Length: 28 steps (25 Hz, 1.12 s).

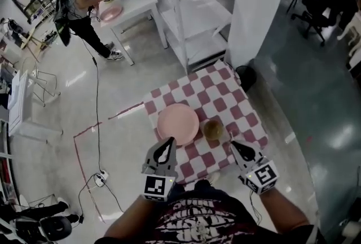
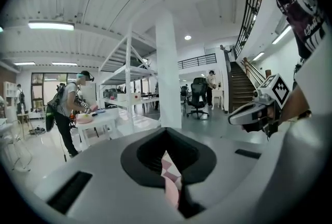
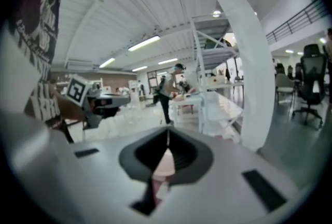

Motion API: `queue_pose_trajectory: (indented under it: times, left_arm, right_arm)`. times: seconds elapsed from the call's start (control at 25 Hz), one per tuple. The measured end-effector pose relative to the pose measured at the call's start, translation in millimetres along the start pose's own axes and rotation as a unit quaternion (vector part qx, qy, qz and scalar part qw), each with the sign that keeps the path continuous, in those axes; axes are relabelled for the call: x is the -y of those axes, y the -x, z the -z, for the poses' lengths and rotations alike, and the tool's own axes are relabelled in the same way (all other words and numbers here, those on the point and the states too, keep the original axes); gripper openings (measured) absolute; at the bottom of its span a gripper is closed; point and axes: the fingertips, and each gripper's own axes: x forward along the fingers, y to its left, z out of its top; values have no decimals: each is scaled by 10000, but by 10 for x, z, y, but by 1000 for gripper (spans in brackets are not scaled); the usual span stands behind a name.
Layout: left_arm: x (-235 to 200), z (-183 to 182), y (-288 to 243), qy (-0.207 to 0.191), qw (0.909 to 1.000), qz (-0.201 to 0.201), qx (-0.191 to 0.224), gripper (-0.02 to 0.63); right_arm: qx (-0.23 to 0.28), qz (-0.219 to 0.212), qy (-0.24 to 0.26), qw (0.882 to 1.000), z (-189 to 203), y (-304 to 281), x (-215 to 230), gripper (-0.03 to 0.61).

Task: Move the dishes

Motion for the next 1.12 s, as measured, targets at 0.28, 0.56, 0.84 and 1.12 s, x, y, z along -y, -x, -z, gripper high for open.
queue_pose_trajectory:
  times: [0.28, 0.56, 0.84, 1.12]
  left_arm:
    - [-190, -46, 123, -8, 10000, -1, 60, 29]
    - [-328, -203, 71, -19, 9982, 466, 377, 29]
    - [-576, -446, 141, 149, 9945, 769, 697, 29]
    - [-786, -700, 168, 358, 9901, 1032, 879, 29]
  right_arm:
    - [114, -170, 750, 9970, -321, -207, -466, 35]
    - [-328, -332, 1708, 9842, -560, -338, -912, 36]
    - [598, 946, 1250, 9858, -1150, -465, -968, 35]
    - [939, 2040, 1056, 9687, -1322, -427, -1066, 35]
